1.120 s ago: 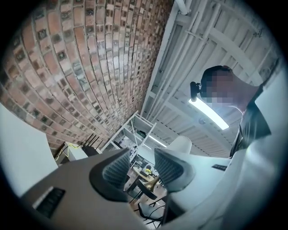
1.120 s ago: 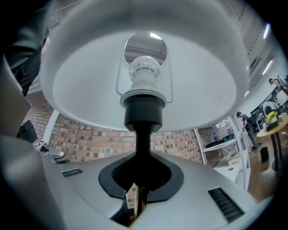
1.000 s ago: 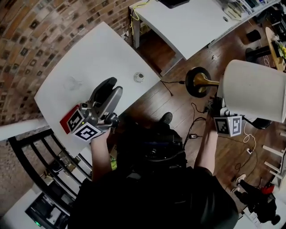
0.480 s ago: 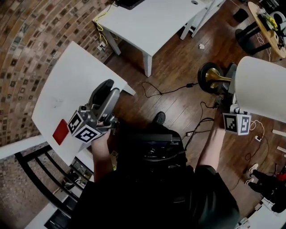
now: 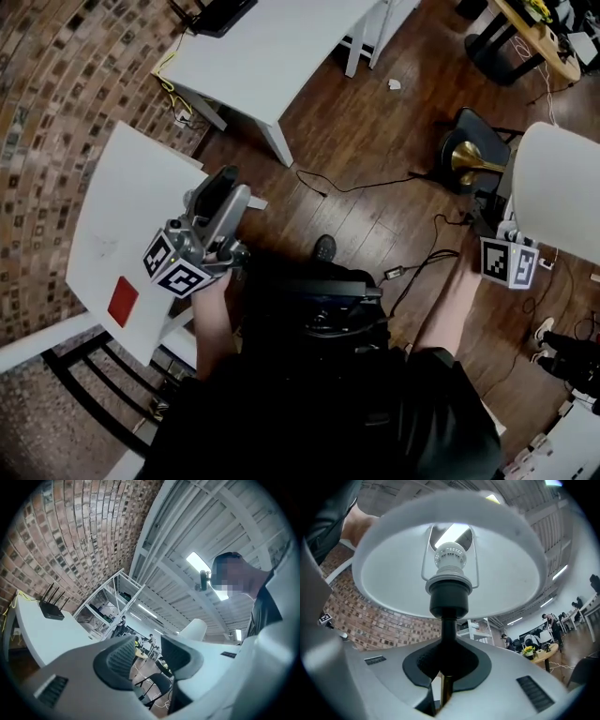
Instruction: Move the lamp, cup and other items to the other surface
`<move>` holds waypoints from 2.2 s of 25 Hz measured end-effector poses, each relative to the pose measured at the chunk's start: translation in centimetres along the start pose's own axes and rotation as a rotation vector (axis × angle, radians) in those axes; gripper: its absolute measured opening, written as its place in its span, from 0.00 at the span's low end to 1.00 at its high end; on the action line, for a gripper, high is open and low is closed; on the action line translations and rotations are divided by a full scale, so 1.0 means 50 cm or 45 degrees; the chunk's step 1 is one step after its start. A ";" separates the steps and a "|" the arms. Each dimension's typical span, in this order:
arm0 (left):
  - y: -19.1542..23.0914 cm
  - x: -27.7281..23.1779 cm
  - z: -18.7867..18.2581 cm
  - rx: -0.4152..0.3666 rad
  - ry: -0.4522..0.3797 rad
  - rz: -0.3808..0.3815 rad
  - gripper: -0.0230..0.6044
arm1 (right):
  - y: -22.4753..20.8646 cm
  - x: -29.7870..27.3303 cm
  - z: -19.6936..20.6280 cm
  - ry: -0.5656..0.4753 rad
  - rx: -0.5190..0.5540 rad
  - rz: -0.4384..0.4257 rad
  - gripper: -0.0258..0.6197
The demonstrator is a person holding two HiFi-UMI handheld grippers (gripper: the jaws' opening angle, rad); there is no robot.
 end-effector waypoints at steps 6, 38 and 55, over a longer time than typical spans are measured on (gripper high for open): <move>0.026 -0.046 0.014 0.015 -0.018 0.058 0.30 | -0.007 0.006 0.001 0.002 -0.023 -0.009 0.12; 0.603 -0.574 -0.112 0.085 0.029 0.146 0.30 | -0.150 -0.675 0.340 0.150 -0.045 -0.016 0.12; 0.693 -0.718 -0.089 0.010 -0.031 -0.091 0.30 | -0.239 -0.930 0.543 0.232 -0.209 -0.245 0.12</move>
Point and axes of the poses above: the fingertips, and each gripper's own axes: x backward along the fingers, y to its left, z out of its underside, the point moved 8 cm from there along x, backward along the fingers, and after that the axes turned 6 degrees about z, right-handed, at the moved point
